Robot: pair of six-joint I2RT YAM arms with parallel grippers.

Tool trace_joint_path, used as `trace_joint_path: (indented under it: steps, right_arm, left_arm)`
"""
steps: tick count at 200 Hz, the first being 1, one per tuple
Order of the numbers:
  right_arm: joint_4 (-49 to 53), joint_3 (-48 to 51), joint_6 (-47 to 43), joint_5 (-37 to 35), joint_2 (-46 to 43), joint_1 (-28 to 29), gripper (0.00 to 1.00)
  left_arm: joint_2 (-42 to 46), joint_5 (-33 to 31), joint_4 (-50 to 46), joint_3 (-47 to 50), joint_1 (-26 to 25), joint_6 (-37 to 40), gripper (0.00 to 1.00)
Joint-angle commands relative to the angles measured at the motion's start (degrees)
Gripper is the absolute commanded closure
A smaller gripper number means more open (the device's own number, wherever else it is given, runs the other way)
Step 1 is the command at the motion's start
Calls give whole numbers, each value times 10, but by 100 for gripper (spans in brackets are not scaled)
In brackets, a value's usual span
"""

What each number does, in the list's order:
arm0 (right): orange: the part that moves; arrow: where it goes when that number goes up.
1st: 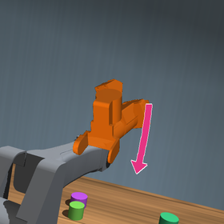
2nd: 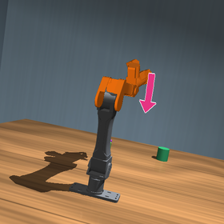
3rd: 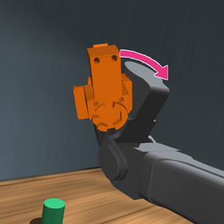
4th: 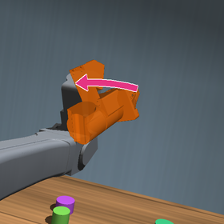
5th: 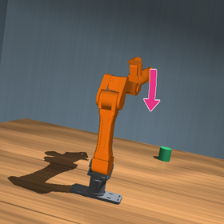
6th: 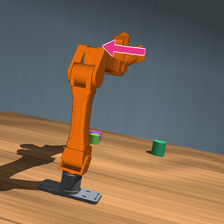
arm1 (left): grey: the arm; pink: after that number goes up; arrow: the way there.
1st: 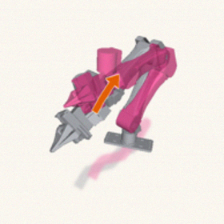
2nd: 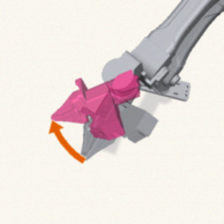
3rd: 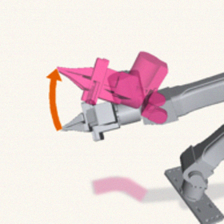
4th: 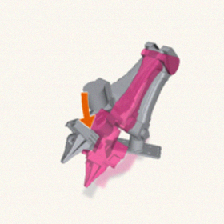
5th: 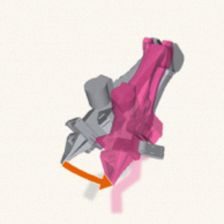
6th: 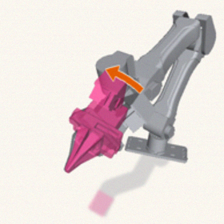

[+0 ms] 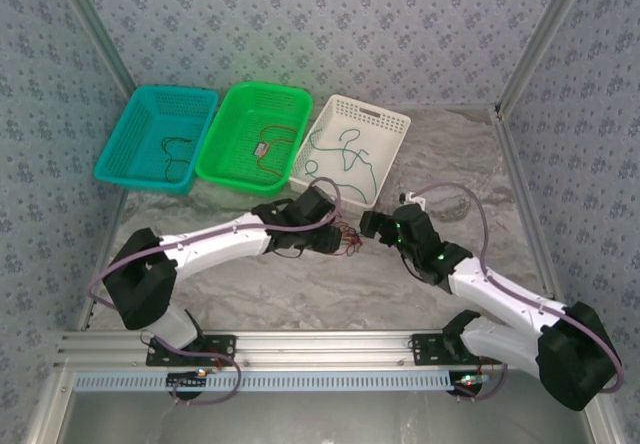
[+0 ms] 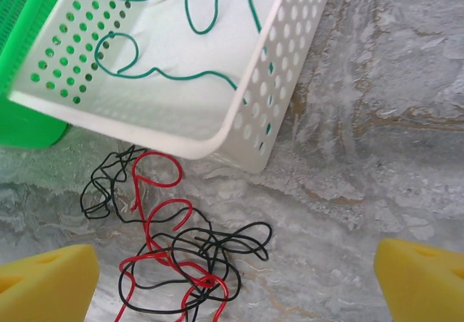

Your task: Untangle the cables

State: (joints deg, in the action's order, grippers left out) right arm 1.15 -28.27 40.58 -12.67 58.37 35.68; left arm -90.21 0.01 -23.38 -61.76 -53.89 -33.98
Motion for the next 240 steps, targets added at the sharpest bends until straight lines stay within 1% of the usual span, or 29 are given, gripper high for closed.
trace_joint_path:
  steps: [1,13,34,48,61,89,105,115,120,130,142,151,162,171,188,207,219,240]
  right_arm:
    - [6,13,21,-8,-19,-6,0]
    - [5,19,27,-9,-24,-6,0]
    - [4,27,34,-10,-31,-7,0]
    - [6,28,35,-10,-33,-7,0]
    - [9,27,34,-10,-35,-8,0]
    - [10,28,35,-12,-37,-8,0]
    - [10,30,38,-13,-38,-8,0]
    - [10,30,38,-13,-39,-8,0]
    - [10,31,39,-13,-40,-8,0]
    - [11,32,39,-13,-42,-9,0]
    - [13,34,39,-13,-44,-9,0]
    - [14,34,38,-14,-47,-9,0]
    - [15,35,37,-15,-49,-10,0]
    - [14,36,35,-14,-49,-10,0]
    - [7,39,26,-5,-49,-12,0]
    - [-17,42,2,32,-48,-12,0]
    - [-45,44,-24,72,-47,-12,0]
    - [-87,38,-86,168,-28,-12,0]
  left_arm:
    - [-21,68,7,4,0,-41,51]
    - [-34,62,6,-2,-3,-26,51]
    - [-49,22,6,-4,-8,8,49]
    - [-62,1,2,-5,-10,29,45]
    - [-78,-16,-10,-12,-12,36,38]
    - [-114,-16,-14,-33,-16,20,31]
    - [-138,-5,-14,-46,-22,11,30]
    - [-154,-10,-19,-57,-28,9,31]
    - [-162,-16,-25,-64,-32,8,33]
    - [-176,-34,-39,-76,-39,5,41]
    - [-189,-49,-51,-87,-43,3,62]
    - [-196,-62,-59,-91,-44,-4,74]
    - [-197,-69,-62,-92,-45,-7,85]
    - [-192,-75,-64,-90,-45,-8,91]
    - [-176,-82,-71,-92,-45,-2,100]
    - [-148,-81,-76,-98,-45,21,100]
    - [-121,-70,-65,-92,-45,47,100]
    - [-65,-62,-16,-53,-44,95,100]
